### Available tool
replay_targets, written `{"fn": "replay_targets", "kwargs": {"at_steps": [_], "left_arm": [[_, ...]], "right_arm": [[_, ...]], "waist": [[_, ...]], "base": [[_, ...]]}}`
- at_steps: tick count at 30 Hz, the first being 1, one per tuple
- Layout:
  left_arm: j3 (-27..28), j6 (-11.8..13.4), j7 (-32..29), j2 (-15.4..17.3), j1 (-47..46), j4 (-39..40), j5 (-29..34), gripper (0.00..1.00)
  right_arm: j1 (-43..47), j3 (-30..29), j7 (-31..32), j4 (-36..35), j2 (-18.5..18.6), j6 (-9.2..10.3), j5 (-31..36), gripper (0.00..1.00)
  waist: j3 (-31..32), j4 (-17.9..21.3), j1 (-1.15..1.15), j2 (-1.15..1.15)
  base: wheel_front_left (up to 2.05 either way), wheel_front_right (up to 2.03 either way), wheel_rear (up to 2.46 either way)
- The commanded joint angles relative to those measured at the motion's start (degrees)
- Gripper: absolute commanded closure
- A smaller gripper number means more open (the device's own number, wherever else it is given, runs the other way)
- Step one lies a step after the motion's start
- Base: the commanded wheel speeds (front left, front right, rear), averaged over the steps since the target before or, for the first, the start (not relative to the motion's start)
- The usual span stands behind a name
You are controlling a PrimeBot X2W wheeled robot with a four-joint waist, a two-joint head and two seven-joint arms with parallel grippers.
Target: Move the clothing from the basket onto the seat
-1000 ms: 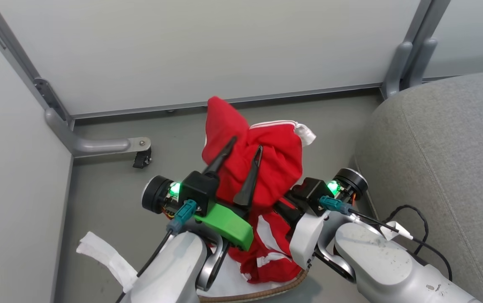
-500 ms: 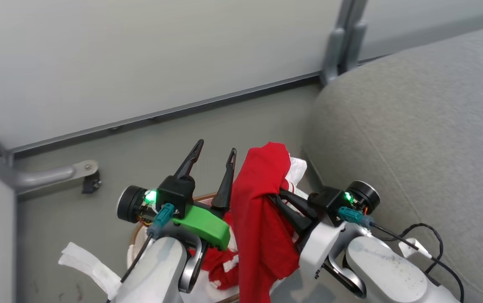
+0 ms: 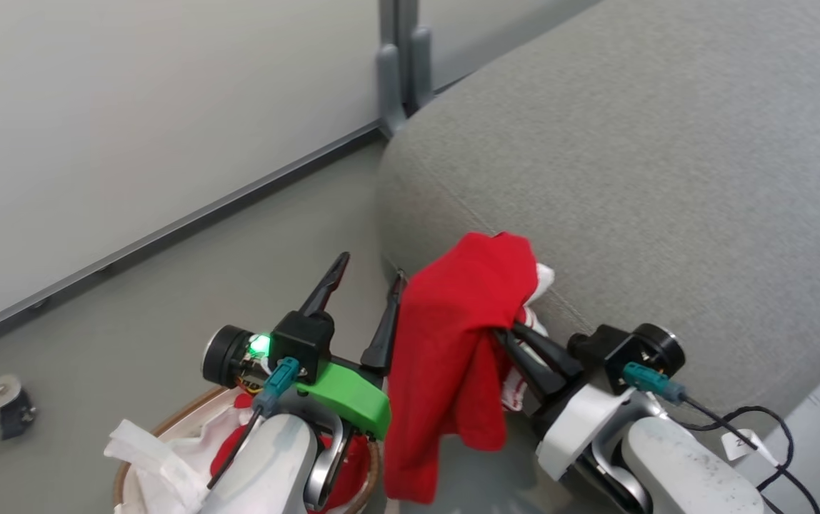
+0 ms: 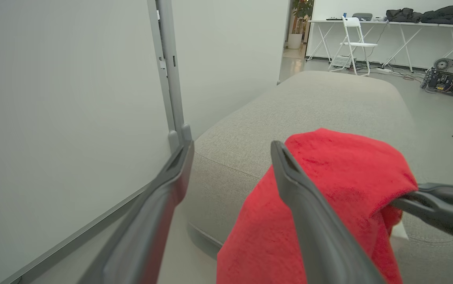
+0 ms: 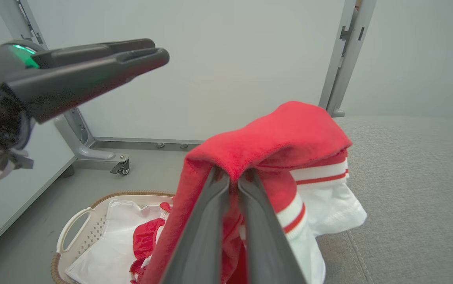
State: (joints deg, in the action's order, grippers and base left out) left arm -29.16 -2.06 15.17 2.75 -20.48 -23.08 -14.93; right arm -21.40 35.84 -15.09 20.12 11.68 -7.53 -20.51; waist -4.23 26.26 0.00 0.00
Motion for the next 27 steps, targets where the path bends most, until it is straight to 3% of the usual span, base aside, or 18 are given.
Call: {"fn": "replay_targets", "kwargs": {"at_steps": [1,9,14,27], "left_arm": [[-0.46,-0.46,-0.03,0.32,-0.91,-0.26,-0.67,0.0],[-3.98,-1.97,-0.03,0.31,-3.96,-1.96,-0.89,0.0],[-5.33,-2.41,-0.03,0.32,-5.62,-2.7,0.01,0.0],[-3.62,-2.95,-0.03,2.36,-8.58,-3.17,4.66,0.0]], "right_arm": [[1.15,-1.62,-0.12,-1.06,0.01,0.08,0.77,1.0],[2.97,-10.11,-0.12,-5.42,0.36,0.08,3.92,1.0],[-0.58,-12.88,-0.11,-8.04,2.58,0.08,6.67,1.0],[-28.02,-15.84,-0.11,-5.7,13.37,0.08,12.7,1.0]], "waist": [[-1.16,4.83,0.0,0.0],[-3.97,5.74,0.0,0.0],[-7.06,5.98,0.0,0.0],[-18.41,5.83,0.0,0.0]], "base": [[0.0,0.0,0.0],[0.0,0.0,0.0],[0.01,0.01,0.01],[0.0,0.0,0.0]]}}
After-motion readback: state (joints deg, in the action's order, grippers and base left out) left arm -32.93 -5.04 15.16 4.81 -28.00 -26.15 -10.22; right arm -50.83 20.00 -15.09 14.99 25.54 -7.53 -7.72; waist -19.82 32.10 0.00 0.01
